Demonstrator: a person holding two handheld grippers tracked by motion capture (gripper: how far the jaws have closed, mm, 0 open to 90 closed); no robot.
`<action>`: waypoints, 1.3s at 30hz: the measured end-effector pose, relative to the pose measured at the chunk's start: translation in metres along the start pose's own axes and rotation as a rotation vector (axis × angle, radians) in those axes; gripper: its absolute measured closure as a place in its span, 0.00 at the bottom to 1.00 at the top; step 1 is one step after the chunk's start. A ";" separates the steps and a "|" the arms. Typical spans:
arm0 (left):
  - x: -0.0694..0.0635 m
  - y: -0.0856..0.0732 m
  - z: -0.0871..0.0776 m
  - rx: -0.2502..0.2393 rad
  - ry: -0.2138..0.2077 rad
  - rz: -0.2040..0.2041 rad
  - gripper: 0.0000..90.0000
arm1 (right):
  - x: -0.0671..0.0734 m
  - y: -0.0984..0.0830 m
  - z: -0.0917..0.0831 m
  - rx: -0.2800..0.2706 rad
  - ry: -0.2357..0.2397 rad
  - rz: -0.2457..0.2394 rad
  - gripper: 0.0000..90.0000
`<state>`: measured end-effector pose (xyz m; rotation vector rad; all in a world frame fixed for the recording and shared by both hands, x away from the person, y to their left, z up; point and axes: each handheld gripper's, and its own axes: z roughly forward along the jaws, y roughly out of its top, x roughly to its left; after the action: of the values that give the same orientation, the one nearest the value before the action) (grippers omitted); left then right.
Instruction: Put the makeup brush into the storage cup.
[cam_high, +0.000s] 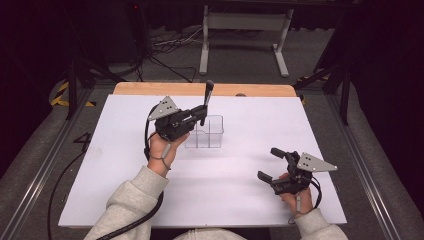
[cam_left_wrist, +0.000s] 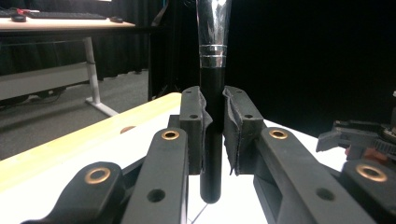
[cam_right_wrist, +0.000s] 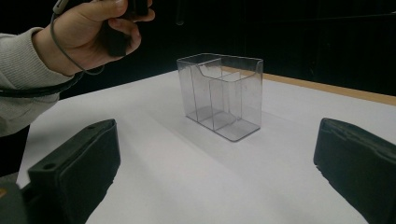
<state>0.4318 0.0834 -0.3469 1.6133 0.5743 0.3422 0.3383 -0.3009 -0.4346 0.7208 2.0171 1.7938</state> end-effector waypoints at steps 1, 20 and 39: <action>-0.001 0.000 0.003 0.003 0.002 0.006 0.87 | 0.000 0.000 0.000 -0.001 0.000 0.001 0.01; 0.000 -0.009 0.027 0.003 0.025 0.028 0.87 | -0.001 0.000 -0.001 -0.006 0.002 0.003 0.01; 0.002 -0.032 0.043 -0.004 0.058 0.017 0.87 | 0.000 0.001 -0.002 -0.010 0.004 0.007 0.01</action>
<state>0.4512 0.0498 -0.3837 1.6097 0.6034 0.4037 0.3373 -0.3025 -0.4335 0.7232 2.0090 1.8098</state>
